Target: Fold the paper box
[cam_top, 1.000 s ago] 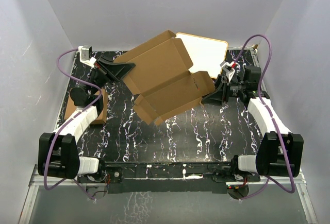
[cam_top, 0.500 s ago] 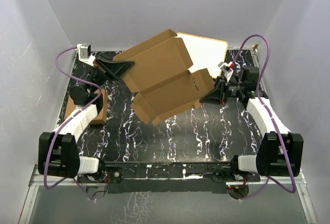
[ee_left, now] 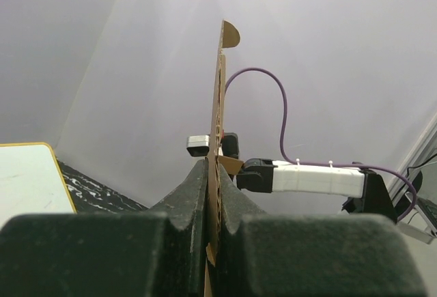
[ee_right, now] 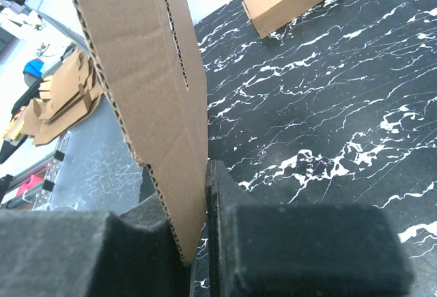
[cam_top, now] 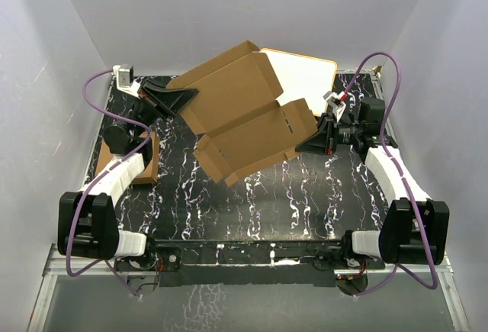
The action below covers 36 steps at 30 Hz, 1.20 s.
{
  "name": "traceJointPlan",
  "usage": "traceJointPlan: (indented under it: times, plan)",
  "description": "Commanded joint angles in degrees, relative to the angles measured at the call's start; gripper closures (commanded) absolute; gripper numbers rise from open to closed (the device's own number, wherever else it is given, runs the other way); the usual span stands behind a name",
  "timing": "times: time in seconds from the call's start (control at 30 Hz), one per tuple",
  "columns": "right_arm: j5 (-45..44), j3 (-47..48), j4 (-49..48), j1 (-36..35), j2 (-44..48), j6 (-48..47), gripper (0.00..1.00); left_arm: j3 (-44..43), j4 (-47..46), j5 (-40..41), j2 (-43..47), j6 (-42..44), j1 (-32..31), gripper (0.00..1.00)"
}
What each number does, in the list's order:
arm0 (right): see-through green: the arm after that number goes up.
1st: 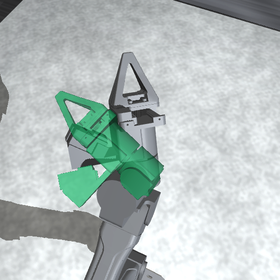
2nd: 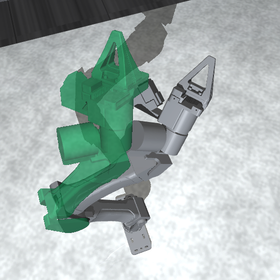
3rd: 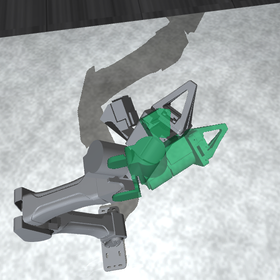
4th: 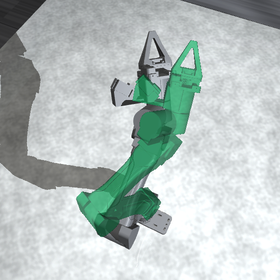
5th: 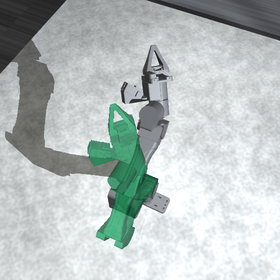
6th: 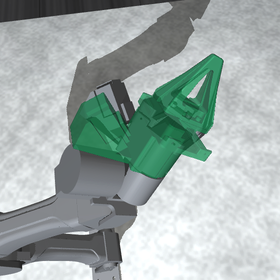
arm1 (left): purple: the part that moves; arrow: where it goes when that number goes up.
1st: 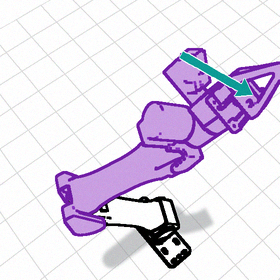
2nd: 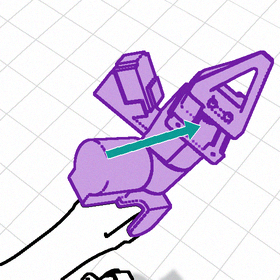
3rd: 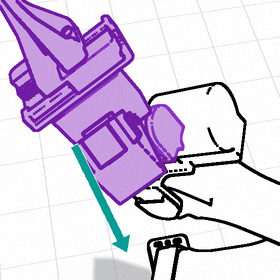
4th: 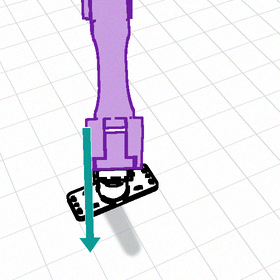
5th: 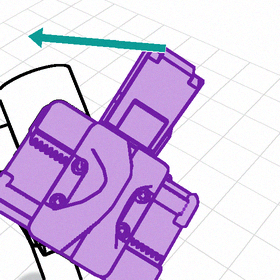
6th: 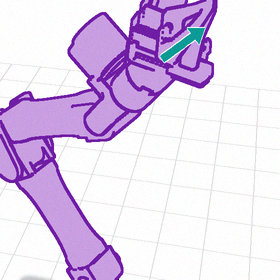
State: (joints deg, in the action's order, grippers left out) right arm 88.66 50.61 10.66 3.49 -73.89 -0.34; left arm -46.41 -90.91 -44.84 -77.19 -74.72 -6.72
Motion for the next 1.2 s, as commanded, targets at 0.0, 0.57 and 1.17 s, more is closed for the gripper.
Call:
traceJointPlan:
  times: [0.0, 0.57, 1.17]
  plan:
    - [2.5, -1.5, -8.6, 0.1, 3.4, 2.9, 0.82, -0.4, -3.4, -1.0, 0.6, 1.5, 0.4, 1.0]
    - [2.6, -1.9, -9.7, 11.6, 12.0, -1.1, 0.21, 0.6, -7.6, -10.6, 0.3, -2.0, 2.7, 1.0]
    - [-20.6, -4.3, 4.4, -6.9, 6.3, -27.8, 0.12, 7.5, -1.1, -13.9, 0.2, 6.8, 2.6, 1.0]
